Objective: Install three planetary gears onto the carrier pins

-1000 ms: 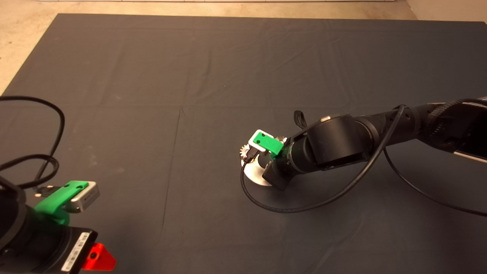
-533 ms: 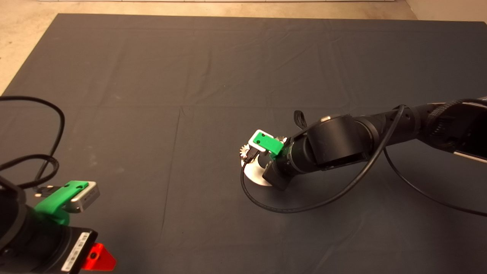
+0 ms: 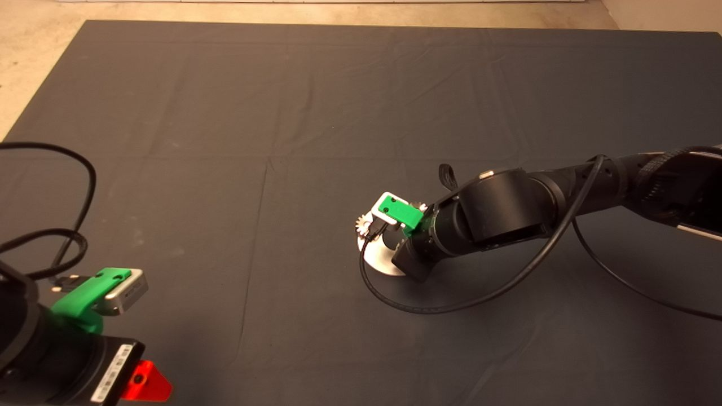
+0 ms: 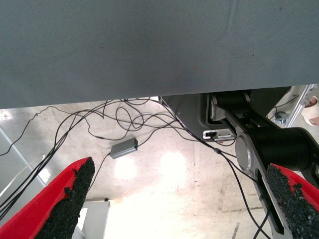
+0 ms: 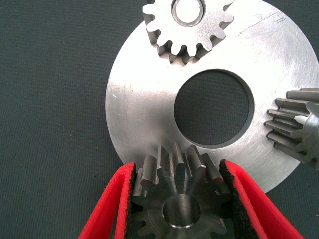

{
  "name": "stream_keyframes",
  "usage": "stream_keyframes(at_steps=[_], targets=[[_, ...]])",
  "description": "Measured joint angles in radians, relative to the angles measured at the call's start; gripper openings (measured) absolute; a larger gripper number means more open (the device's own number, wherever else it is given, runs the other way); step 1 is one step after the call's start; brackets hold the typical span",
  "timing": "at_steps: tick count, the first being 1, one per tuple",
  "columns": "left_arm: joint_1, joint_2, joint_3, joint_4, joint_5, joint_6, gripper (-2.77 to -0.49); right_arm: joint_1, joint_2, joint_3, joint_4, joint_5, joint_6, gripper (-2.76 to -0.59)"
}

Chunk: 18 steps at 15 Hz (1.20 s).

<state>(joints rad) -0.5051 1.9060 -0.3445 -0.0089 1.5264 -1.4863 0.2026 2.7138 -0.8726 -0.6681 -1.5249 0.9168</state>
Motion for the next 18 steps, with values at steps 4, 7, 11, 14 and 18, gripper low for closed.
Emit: stream_keyframes(at_steps=[4, 7, 11, 14, 18], targets=[[0.0, 0.0, 0.0, 0.0, 0.0, 0.004, -0.78, 0.0, -0.004, 0.002, 0.012, 0.001, 0.0, -2.36], [0.0, 0.0, 0.0, 0.0, 0.0, 0.006, -0.78, 0.0, -0.004, 0.003, 0.025, 0.0, 0.001, -2.36], [0.0, 0.0, 0.0, -0.001, 0.0, 0.006, -0.78, 0.0, -0.004, 0.006, 0.04, -0.001, 0.001, -2.36], [0.0, 0.0, 0.0, -0.002, 0.0, 0.006, -0.78, 0.0, -0.004, 0.006, 0.041, -0.001, 0.001, -2.36], [0.0, 0.0, 0.0, -0.002, 0.0, 0.006, -0.78, 0.0, -0.003, 0.006, 0.044, -0.002, 0.004, -2.36]])
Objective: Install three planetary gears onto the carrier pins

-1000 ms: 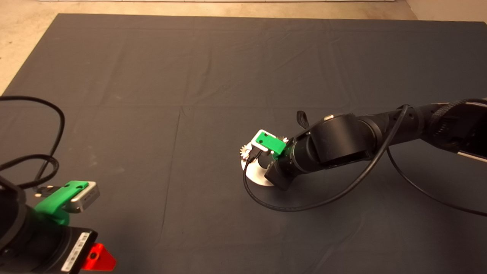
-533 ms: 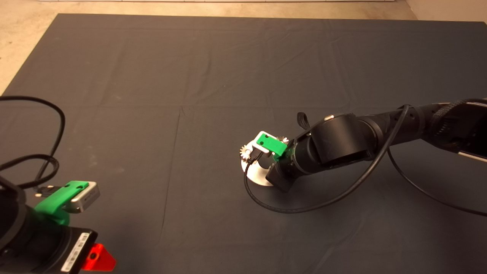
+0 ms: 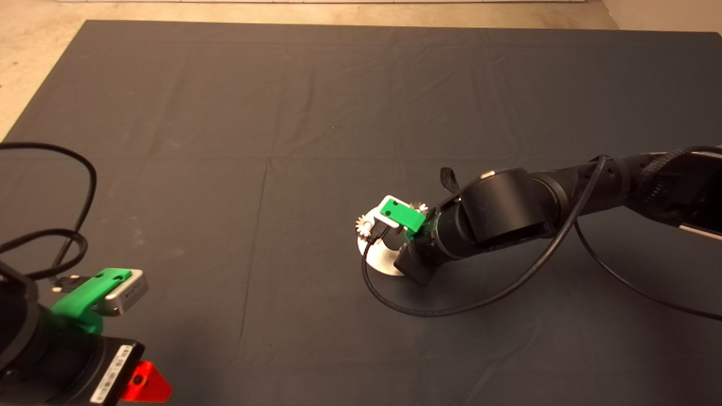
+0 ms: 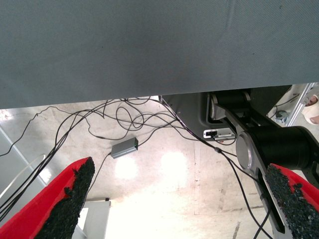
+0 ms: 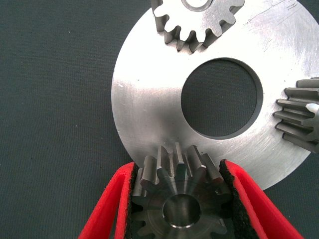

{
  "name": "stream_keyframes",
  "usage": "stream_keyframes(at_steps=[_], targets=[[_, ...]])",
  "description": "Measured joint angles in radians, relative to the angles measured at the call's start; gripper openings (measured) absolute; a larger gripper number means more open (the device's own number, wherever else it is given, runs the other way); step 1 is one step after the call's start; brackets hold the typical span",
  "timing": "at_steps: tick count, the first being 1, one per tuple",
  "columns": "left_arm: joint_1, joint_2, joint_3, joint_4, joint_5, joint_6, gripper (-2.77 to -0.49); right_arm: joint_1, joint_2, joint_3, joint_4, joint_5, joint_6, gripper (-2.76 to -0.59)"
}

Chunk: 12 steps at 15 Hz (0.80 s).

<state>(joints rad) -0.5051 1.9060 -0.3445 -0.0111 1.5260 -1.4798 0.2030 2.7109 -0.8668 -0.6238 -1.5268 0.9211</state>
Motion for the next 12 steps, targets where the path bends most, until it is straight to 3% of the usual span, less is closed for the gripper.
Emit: stream_keyframes(at_steps=[6, 9, 12], targets=[[0.0, 0.0, 0.0, 0.0, 0.0, 0.0, -0.78, -0.001, 0.008, 0.0, 0.012, -0.008, 0.001, -2.36], [0.0, 0.0, 0.0, 0.0, 0.0, 0.0, -0.78, 0.0, 0.019, 0.0, 0.012, -0.018, 0.004, -2.36], [0.0, 0.0, 0.0, 0.0, 0.0, 0.0, -0.78, 0.0, 0.019, 0.0, 0.012, -0.016, 0.003, -2.36]])
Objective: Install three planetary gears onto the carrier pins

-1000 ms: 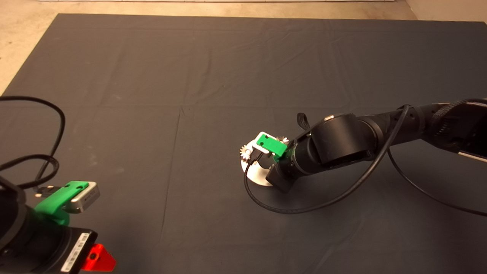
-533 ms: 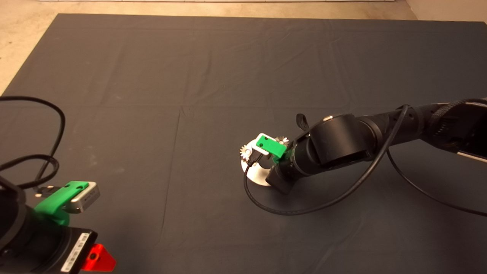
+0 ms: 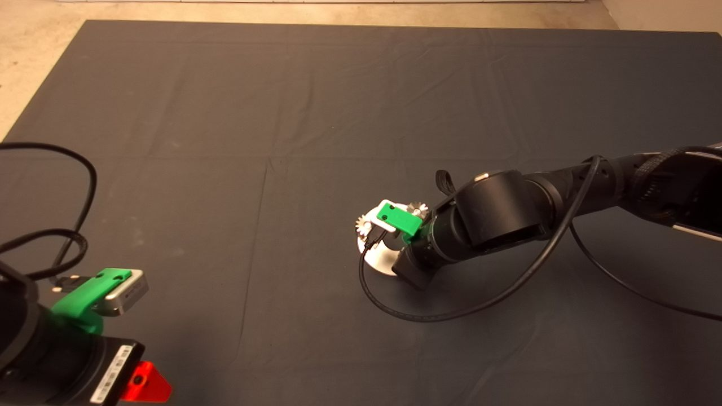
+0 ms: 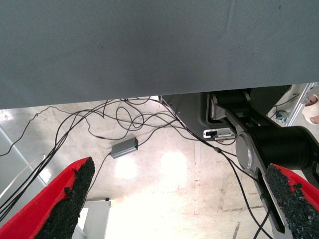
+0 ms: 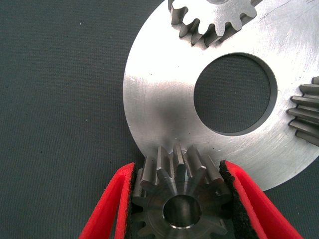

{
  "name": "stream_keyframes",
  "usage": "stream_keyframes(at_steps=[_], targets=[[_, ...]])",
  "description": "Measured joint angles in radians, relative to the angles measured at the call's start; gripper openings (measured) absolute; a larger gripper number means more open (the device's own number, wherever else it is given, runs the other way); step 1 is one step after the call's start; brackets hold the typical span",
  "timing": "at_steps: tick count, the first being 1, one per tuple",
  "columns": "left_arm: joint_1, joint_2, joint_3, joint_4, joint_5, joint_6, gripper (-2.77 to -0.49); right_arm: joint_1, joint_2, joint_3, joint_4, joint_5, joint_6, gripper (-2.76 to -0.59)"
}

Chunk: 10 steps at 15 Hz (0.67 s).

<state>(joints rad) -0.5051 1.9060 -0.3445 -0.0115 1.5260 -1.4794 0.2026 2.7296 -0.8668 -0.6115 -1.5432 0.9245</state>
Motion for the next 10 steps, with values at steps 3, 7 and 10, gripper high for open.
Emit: stream_keyframes(at_steps=[3, 7, 10], targets=[[0.0, 0.0, 0.0, 0.0, 0.0, 0.0, -0.78, 0.0, 0.0, 0.0, 0.0, 0.0, 0.0, -2.36], [0.0, 0.0, 0.0, 0.0, 0.0, 0.0, -0.78, 0.0, -0.001, 0.0, -0.002, 0.001, -0.001, -2.36], [0.0, 0.0, 0.0, 0.0, 0.0, 0.0, -0.78, 0.0, -0.001, 0.0, -0.009, 0.001, -0.001, -2.36]])
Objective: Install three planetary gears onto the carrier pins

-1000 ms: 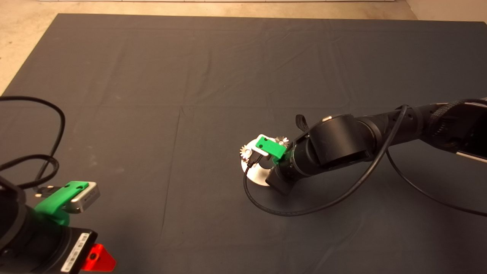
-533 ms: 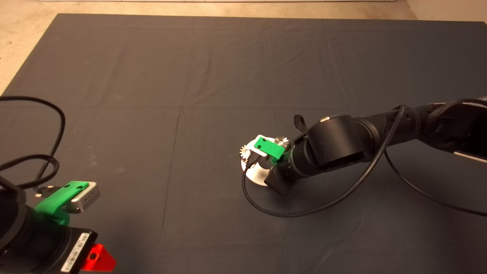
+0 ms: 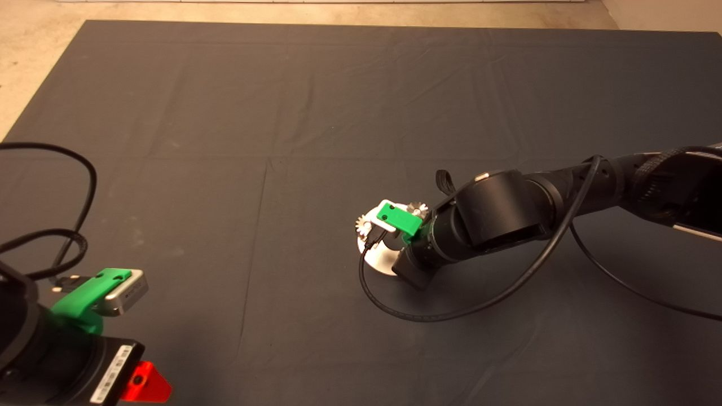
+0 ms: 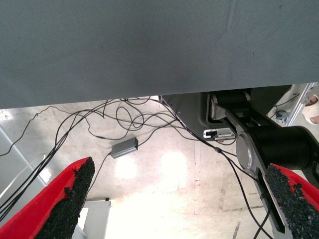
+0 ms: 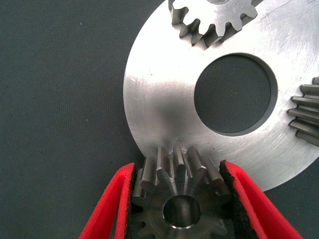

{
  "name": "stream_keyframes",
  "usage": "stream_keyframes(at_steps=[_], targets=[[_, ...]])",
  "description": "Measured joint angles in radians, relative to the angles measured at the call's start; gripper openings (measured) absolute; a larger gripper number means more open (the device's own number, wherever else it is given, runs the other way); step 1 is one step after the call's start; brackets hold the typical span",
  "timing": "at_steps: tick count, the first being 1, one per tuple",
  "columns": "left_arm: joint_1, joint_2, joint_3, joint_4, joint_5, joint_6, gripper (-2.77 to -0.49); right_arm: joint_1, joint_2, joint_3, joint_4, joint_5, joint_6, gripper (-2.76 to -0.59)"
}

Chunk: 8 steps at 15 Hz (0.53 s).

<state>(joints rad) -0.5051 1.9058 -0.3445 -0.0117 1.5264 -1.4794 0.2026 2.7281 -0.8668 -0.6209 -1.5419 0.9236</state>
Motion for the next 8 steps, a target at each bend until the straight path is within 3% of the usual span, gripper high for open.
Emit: stream_keyframes(at_steps=[8], targets=[[0.0, 0.0, 0.0, 0.0, 0.0, 0.0, -0.78, 0.0, -0.011, 0.0, -0.003, 0.019, 0.0, -2.36]])
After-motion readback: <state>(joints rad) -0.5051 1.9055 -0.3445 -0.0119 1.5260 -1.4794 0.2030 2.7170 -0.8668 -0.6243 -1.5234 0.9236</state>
